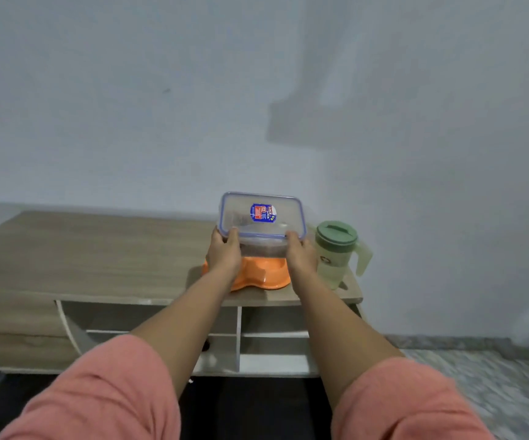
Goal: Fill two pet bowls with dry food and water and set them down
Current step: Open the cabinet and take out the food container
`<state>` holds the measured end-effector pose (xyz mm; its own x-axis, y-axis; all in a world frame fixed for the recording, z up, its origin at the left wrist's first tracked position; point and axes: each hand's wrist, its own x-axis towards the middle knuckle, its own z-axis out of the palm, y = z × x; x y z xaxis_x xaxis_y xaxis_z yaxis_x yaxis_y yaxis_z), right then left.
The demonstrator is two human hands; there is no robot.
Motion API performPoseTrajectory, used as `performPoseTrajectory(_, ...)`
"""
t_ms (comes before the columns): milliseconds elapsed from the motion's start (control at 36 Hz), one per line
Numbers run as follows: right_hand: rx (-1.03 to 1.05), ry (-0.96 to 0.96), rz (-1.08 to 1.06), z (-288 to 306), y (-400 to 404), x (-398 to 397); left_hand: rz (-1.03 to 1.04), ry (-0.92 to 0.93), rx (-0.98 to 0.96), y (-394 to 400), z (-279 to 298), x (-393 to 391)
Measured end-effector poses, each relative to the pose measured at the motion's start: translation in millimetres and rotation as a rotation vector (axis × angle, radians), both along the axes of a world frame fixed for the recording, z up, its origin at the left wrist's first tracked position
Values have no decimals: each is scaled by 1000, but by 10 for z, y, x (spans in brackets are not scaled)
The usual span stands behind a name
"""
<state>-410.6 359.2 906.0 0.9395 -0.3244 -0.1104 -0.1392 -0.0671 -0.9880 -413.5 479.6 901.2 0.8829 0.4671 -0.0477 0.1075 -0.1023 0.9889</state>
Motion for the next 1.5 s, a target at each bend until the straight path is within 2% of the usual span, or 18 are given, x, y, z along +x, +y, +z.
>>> performPoseTrajectory(167,-15,31,17,-27,1,770,5,5,16,47,-63,745)
performPoseTrajectory(417,-72,112,85,-303,28,1983,-27,35,-76,168,-374,1831)
performPoseTrajectory(528,-64,168,105,-538,68,2228,-54,80,-76,262,-560,2048)
performPoseTrajectory(722,-69,262,130,-930,154,2552,-106,199,-186,428,-934,2369)
performPoseTrajectory(806,-80,282,136,-1027,186,2676,-105,258,-233,589,-1297,2619)
performPoseTrajectory(1028,-70,346,125,-1204,295,2898,-171,340,-251,662,-1167,2700)
performPoseTrajectory(1139,-44,367,130,-1344,316,2992,-171,402,-224,740,-1327,2828)
performPoseTrajectory(1250,-31,374,143,-1430,289,3040,-137,440,-174,867,-1911,3067)
performPoseTrajectory(1361,-140,346,145,-1461,232,3206,-90,423,-53,815,-1630,3060)
performPoseTrajectory(1500,-358,378,127,-1378,171,3544,2,526,164,867,-1511,3385)
